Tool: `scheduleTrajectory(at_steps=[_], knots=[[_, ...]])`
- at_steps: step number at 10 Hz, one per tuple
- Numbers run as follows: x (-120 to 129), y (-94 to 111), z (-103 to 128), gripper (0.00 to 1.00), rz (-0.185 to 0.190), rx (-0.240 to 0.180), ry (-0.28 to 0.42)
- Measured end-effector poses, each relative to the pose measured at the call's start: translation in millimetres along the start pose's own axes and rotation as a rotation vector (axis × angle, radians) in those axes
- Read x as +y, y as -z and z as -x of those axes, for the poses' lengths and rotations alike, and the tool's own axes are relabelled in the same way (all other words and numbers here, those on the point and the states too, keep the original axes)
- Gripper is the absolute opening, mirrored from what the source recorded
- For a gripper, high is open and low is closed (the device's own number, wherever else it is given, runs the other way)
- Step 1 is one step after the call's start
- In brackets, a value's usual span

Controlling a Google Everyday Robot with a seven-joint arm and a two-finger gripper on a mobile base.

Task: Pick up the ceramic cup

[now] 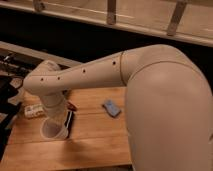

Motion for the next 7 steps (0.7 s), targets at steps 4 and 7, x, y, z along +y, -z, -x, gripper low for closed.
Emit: scheduleTrajectory(at_steps=[4, 7], knots=[[-0.1, 2.6, 2.2, 0.20, -0.005, -0.004, 0.001], [2.2, 4.7, 5.8, 0.20, -0.010, -0.011, 0.008]])
